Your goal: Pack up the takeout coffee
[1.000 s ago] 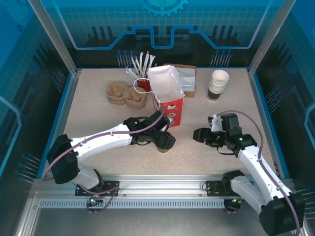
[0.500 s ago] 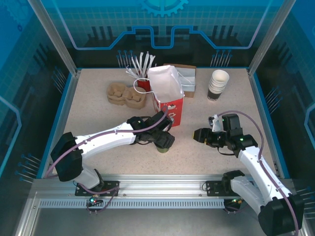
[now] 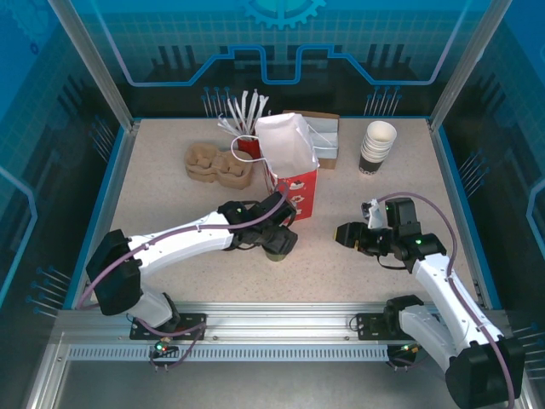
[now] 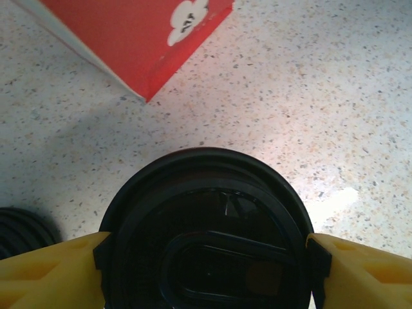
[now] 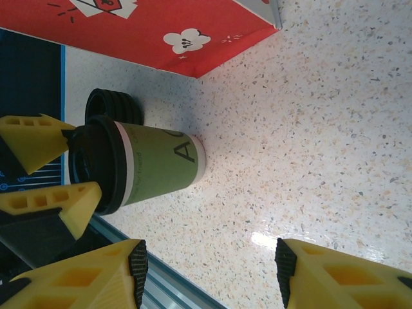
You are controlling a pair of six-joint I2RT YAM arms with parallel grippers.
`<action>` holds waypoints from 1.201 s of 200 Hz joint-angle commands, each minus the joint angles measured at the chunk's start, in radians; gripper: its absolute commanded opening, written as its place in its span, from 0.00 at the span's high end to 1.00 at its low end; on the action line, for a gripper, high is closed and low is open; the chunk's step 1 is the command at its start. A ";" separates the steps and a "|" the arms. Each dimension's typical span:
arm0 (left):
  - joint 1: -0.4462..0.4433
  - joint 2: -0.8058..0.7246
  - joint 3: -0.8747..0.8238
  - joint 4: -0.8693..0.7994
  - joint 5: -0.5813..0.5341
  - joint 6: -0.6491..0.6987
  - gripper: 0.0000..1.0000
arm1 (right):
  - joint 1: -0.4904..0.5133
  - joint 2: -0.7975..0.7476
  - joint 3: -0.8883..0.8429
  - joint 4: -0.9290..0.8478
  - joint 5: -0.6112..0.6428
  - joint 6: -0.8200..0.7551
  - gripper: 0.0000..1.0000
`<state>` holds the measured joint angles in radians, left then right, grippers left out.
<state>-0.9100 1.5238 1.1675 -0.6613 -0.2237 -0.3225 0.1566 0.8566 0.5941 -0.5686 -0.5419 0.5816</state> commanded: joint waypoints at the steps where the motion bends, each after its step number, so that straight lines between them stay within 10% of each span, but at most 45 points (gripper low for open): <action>1: 0.041 -0.042 -0.039 -0.064 -0.037 -0.028 0.25 | -0.018 -0.008 -0.014 -0.018 -0.028 -0.020 0.42; 240: 0.272 -0.290 -0.010 -0.062 0.006 -0.060 0.01 | -0.073 -0.008 0.046 -0.084 -0.058 -0.076 0.42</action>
<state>-0.6846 1.2888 1.1042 -0.7067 -0.2203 -0.3668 0.1116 0.8566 0.5968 -0.6075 -0.5632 0.5404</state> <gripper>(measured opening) 0.988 0.577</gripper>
